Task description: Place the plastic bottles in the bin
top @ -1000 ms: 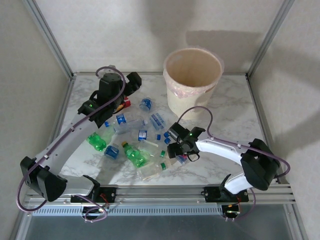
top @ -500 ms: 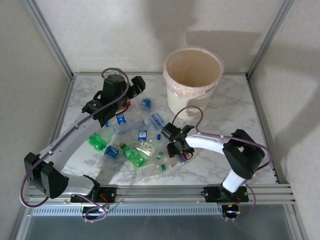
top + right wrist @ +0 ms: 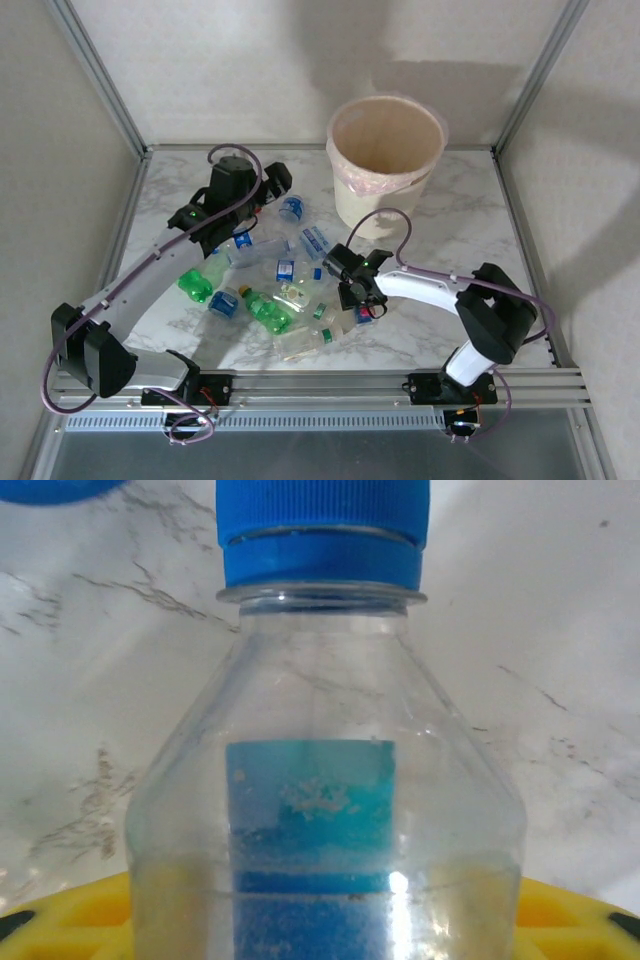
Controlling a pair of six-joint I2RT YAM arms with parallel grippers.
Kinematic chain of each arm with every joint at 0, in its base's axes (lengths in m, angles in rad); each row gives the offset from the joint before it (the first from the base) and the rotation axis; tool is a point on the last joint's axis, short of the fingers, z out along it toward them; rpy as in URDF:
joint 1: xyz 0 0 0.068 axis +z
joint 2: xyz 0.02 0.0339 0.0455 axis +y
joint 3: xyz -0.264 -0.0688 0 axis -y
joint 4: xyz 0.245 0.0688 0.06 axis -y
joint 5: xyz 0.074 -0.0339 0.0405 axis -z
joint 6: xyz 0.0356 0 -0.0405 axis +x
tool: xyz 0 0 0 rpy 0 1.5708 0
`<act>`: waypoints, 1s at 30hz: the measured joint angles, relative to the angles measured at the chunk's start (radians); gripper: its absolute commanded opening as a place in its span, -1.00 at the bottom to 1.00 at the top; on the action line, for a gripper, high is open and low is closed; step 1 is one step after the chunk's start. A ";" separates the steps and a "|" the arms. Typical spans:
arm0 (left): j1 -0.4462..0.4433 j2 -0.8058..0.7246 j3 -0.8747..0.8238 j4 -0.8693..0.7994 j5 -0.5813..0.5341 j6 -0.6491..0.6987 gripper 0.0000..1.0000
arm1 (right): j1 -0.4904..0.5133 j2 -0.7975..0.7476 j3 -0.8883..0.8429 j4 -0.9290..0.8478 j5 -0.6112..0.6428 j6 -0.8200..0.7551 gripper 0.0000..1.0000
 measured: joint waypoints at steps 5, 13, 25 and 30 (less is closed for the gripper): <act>0.012 0.001 -0.043 0.033 0.004 0.007 0.91 | 0.049 -0.044 0.061 -0.058 0.035 0.057 0.04; 0.031 0.040 -0.127 0.088 0.029 -0.005 0.83 | 0.184 -0.049 0.265 -0.188 0.115 0.157 -0.01; -0.025 0.021 -0.106 0.007 -0.074 -0.087 0.83 | 0.250 -0.233 0.541 -0.253 0.225 0.090 -0.03; -0.058 -0.022 -0.104 -0.024 -0.134 -0.106 0.84 | 0.219 -0.339 0.621 -0.270 0.244 0.029 -0.01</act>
